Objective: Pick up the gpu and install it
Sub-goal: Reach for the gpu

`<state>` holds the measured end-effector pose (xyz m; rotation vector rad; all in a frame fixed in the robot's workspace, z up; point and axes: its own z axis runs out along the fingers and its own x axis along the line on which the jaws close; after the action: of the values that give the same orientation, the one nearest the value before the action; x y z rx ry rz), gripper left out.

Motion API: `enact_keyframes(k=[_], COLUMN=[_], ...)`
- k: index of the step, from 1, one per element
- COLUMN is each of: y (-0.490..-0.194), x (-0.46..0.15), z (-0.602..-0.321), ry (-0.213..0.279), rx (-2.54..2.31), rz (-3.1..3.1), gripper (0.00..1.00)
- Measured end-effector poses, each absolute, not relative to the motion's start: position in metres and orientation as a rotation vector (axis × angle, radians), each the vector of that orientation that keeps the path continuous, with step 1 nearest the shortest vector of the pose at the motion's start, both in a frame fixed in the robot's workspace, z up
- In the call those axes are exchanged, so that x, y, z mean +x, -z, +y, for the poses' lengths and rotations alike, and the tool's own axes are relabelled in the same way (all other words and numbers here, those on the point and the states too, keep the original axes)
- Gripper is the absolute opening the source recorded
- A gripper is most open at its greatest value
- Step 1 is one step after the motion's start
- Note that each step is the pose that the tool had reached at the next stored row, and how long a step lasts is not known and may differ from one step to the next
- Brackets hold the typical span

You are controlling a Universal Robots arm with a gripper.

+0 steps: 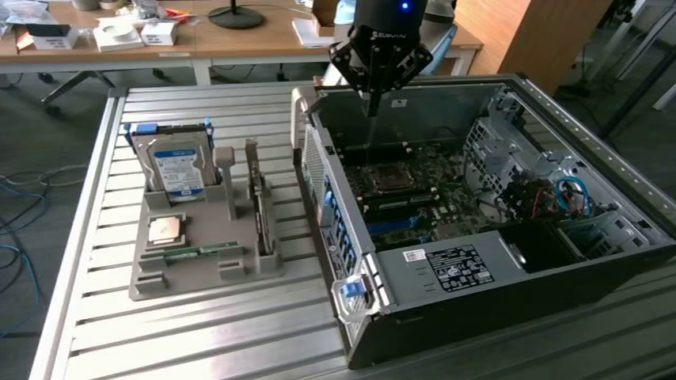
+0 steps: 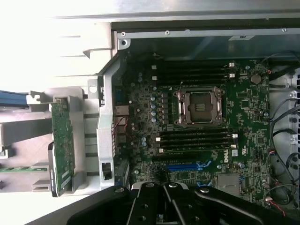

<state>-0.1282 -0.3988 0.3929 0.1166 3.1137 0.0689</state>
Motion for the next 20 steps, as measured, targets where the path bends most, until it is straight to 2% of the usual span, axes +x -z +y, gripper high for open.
enact_keyframes(k=[20], y=[-0.392], x=[-0.139], z=[-0.399], ry=[-0.069], rx=[0.117], rz=[3.114], gripper=[0.11])
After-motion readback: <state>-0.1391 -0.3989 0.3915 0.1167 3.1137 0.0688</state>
